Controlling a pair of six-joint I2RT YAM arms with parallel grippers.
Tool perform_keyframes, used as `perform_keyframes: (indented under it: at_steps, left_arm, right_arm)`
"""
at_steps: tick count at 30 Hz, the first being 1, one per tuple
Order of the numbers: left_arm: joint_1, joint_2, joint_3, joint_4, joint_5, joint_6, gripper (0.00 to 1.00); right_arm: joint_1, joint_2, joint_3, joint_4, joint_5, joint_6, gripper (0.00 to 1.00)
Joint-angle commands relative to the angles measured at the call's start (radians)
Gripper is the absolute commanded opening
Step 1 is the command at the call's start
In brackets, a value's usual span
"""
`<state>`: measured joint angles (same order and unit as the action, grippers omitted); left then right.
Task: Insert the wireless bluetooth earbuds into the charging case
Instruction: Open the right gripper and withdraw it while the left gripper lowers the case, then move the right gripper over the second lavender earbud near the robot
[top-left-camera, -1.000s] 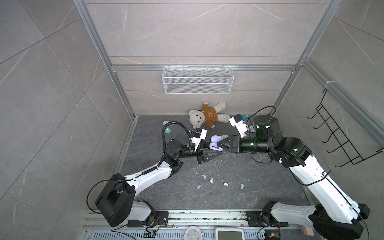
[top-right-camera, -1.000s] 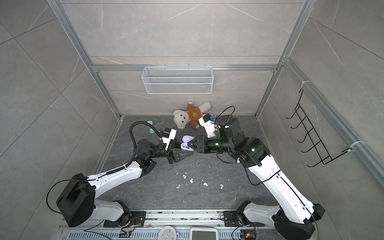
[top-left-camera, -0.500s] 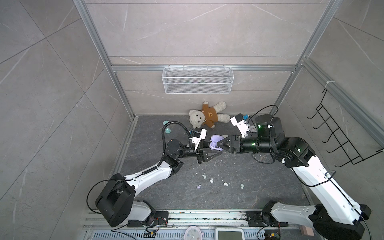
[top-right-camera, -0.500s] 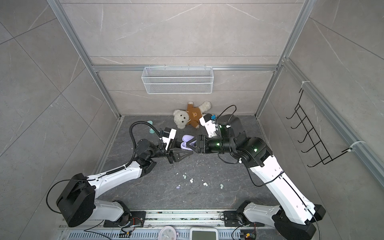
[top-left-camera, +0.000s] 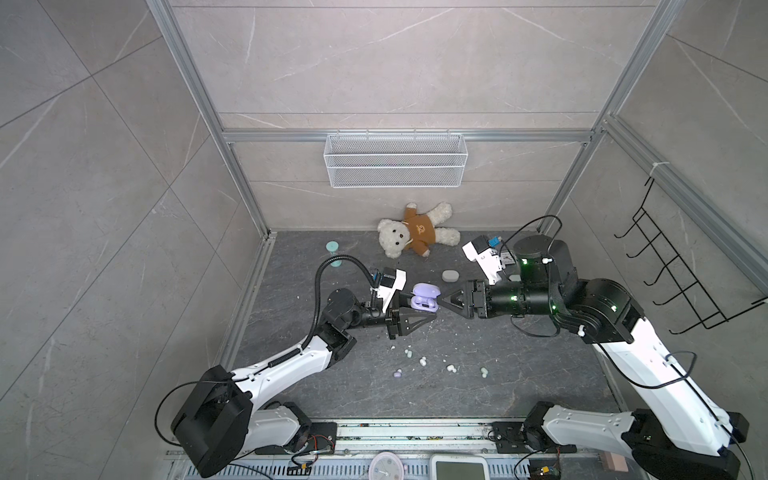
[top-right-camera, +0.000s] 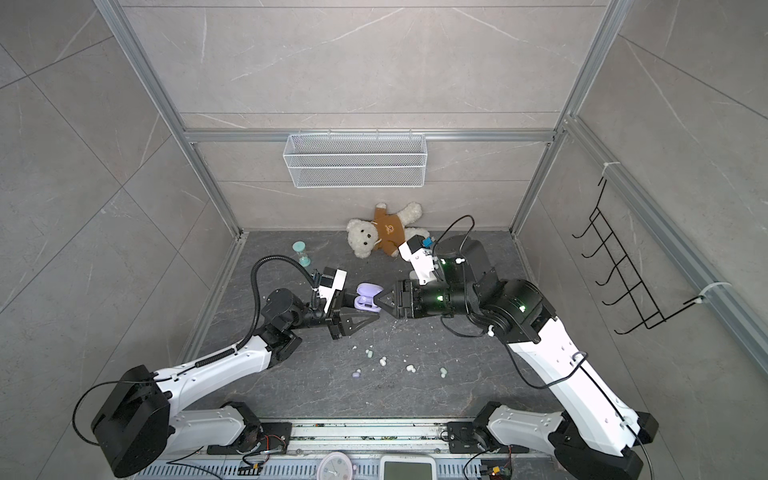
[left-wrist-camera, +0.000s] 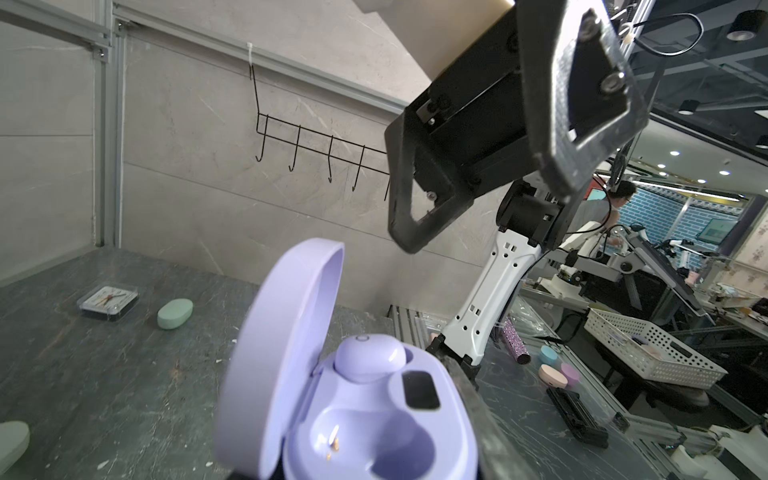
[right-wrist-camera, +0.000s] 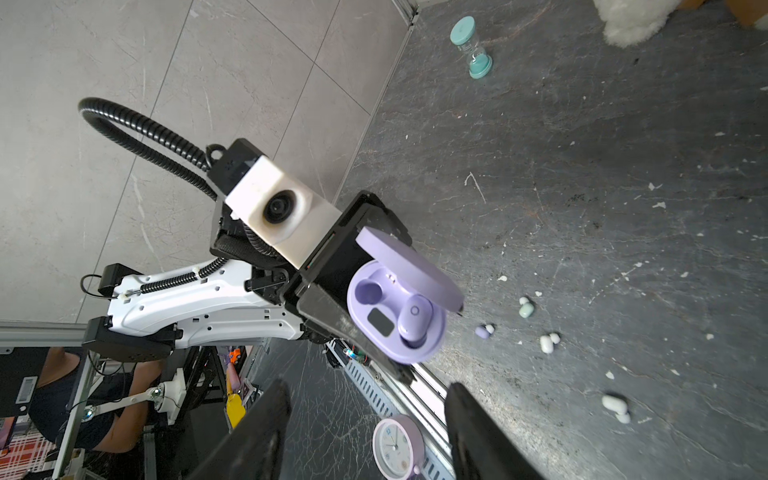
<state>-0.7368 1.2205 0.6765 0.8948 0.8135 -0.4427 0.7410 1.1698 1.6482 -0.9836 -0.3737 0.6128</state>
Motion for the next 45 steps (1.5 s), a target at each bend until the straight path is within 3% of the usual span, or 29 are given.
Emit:
perform_keyframes:
  at_steps: [1,8,13,18,27,35,45]
  left_arm:
    - [0.006,-0.108,-0.009,-0.085,-0.047,0.083,0.13]
    - [0.007,-0.308,-0.065,-0.288,-0.078,0.114,0.13]
    - [0.007,-0.455,-0.086,-0.447,-0.109,0.143,0.13]
    - [0.005,-0.561,-0.080,-0.559,-0.120,0.164,0.13]
    - [0.005,-0.720,-0.034,-0.770,-0.147,0.197,0.14]
    - [0.005,-0.800,-0.005,-0.860,-0.171,0.200,0.14]
    - [0.004,-0.819,0.032,-0.900,-0.180,0.209,0.15]
  right_arm:
    - [0.006,-0.050,-0.051,-0.026,0.041,0.019,0.65]
    - [0.006,-0.145,-0.239,0.010,0.106,0.097,0.69]
    - [0.017,-0.179,-0.474,0.071,0.141,0.123,0.70]
    - [0.141,-0.040,-0.609,0.202,0.199,0.093,0.70]
    - [0.273,0.317,-0.582,0.306,0.288,-0.015,0.70]
    - [0.393,0.490,-0.481,0.267,0.455,-0.219,0.74]
    - [0.471,0.638,-0.401,0.209,0.622,-0.359,0.86]
